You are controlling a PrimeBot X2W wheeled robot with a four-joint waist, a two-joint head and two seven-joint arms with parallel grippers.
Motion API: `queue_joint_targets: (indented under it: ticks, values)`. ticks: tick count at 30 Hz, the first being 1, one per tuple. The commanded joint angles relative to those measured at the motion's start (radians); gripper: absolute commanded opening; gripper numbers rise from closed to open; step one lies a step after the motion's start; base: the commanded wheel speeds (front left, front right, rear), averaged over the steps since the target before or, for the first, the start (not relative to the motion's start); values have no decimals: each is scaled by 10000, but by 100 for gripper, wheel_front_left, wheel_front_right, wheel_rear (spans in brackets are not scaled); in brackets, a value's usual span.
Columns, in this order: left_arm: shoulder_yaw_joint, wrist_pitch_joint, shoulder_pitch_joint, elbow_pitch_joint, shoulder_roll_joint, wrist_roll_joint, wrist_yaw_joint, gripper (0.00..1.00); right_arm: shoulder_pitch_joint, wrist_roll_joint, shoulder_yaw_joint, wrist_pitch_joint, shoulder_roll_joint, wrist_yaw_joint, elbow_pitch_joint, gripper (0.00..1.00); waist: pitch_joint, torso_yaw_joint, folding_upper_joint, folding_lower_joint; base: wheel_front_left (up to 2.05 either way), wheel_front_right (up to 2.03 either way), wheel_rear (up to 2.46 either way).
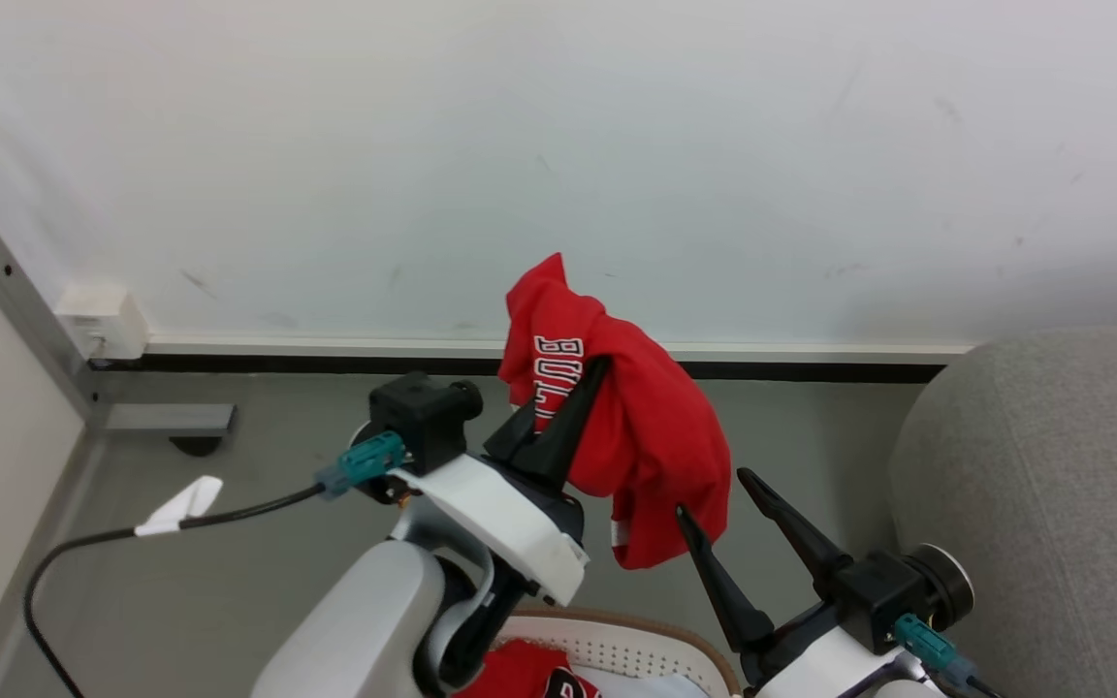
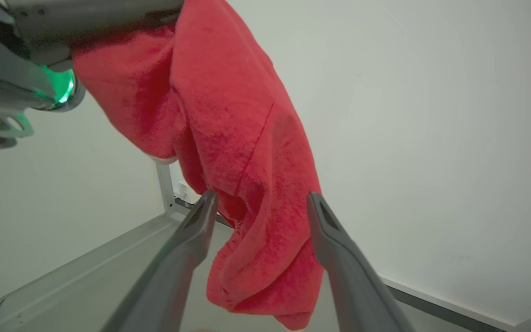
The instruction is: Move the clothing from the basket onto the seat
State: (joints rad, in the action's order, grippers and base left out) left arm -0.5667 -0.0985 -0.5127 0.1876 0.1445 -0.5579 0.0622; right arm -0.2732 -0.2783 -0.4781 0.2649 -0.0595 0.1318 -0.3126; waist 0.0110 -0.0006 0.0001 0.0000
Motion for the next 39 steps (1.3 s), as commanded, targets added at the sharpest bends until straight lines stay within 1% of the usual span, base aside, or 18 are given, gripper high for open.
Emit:
queue_joint_targets:
  ticks: [1, 5, 8, 11, 15, 16, 17, 18, 19, 24, 28, 32, 37, 38, 39]
  values:
    - [-138, -11, -149, 65, -142, -5, 54, 0, -257, 225, -40, -7, -18, -21, -580, 100, 137, 351, -1, 0, 0, 0, 0]
    - [-527, 17, -140, 159, -395, -109, 177, 0, -865, 194, -90, -8, 65, -20, -1724, 100, 251, 829, -1, 0, 0, 0, 0]
    - [-795, 80, -67, 217, -551, -245, 261, 0, -1266, 207, -124, -7, 83, -21, -2290, 100, 311, 1210, -1, 0, 0, 0, 0]
    - [-1105, 194, 8, 264, -616, -355, 330, 0, -1550, 185, -34, -7, 87, -21, -2583, 100, 358, 1594, -1, 0, 0, 0, 0]
    - [-1336, 272, 76, 316, -680, -485, 363, 0, -1540, -96, -56, -7, 90, -20, -2514, 100, 411, 2007, -1, 0, 0, 0, 0]
    - [-1336, 269, 86, 332, -675, -506, 335, 0, -1514, -165, -78, -5, 87, -21, -2431, 87, 409, 2081, -1, 0, 0, 0, 0]
    - [-1317, 263, 100, 356, -642, -500, 306, 0, -1479, -232, -114, -7, 88, -20, -2344, 31, 405, 2128, -1, 0, 0, 0, 0]
    - [-1307, 257, 117, 367, -606, -513, 289, 0, -1404, -302, -141, -7, 87, -21, -2281, 6, 398, 2159, -1, 0, 0, 0, 0]
    - [-1299, 240, 127, 371, -572, -518, 276, 0, -1334, -370, -176, -7, 86, -21, -2226, 0, 391, 2177, -1, 0, 0, 0, 0]
    - [-1197, 165, 156, 373, -452, -576, 212, 0, -1222, -612, -268, -7, 81, -21, -1974, 0, 362, 2134, -1, 0, 0, 0, 0]
    - [-1143, 119, 271, 398, -386, -584, 146, 0, -1064, -876, -212, -7, 81, -20, -1617, 0, 344, 1969, -1, 0, 0, 0, 0]
    - [-1092, 76, 407, 426, -268, -624, 93, 0, -910, -1467, -72, -5, 82, -20, -1149, 0, 290, 1648, -1, 0, 0, 0, 0]
    - [-1130, -106, 632, 378, -227, -674, 51, 0, -823, -1473, 112, -5, 82, -21, -838, 0, 231, 1101, -1, 0, 0, 0, 0]
    - [-1130, -106, 632, 378, -227, -674, 51, 0, -823, -1473, 112, -5, 82, -21, -838, 0, 231, 1101, -1, 0, 0, 0, 0]
    - [-1160, -143, 682, 364, -243, -669, 43, 37, -789, -1514, 181, -5, 82, -20, -776, 0, 209, 978, -1, 0, 0, 0, 0]
